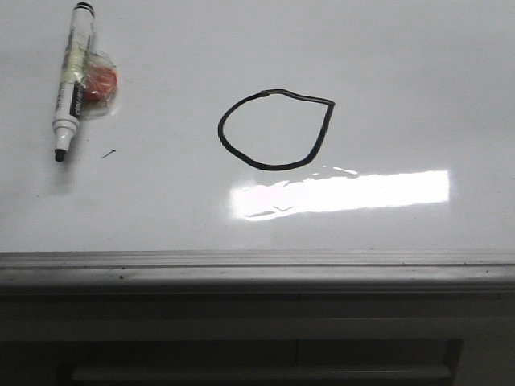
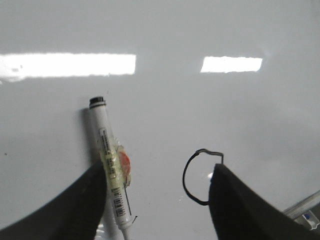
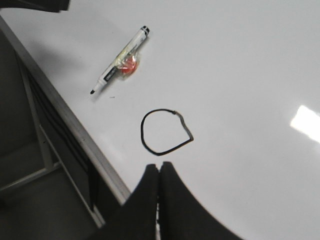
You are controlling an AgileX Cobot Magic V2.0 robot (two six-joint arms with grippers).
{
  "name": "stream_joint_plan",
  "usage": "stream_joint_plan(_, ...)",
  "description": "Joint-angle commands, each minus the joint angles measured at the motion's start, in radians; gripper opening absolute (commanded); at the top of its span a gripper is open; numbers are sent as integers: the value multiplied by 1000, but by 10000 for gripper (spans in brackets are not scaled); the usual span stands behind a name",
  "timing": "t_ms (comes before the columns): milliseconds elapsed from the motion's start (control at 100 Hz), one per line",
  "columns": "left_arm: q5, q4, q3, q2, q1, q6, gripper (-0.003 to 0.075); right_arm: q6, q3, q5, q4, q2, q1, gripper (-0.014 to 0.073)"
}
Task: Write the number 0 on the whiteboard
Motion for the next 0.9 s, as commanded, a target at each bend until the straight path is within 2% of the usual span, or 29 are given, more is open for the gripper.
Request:
stream_joint_plan(0, 6, 38, -29, -109, 5, -5, 288, 7, -7, -140, -59, 1, -6, -67)
stream_joint_plan(70, 71, 77, -29, -197, 5, -5, 158, 37, 23, -216, -110, 1, -6, -67)
stream_joint_plan(150, 151, 136, -29, -281, 5, -3, -20, 187, 68, -308, -236, 1, -6, -67)
stream_joint_plan(290, 278, 196, -29, -390, 5, -1, -20, 516, 154, -402, -532, 1, -6, -67)
stream_joint_plan(360, 324, 196, -29, -422, 5, -1, -20, 605, 171, -387, -569, 1, -6, -67)
stream_joint_plan(510, 387, 196, -29, -441, 5, -1, -20, 609, 180, -379, -540, 1, -6, -67)
stream_joint_plan(890, 389, 196, -29, -441, 5, -1, -20, 609, 180, -377, -540, 1, -6, -69)
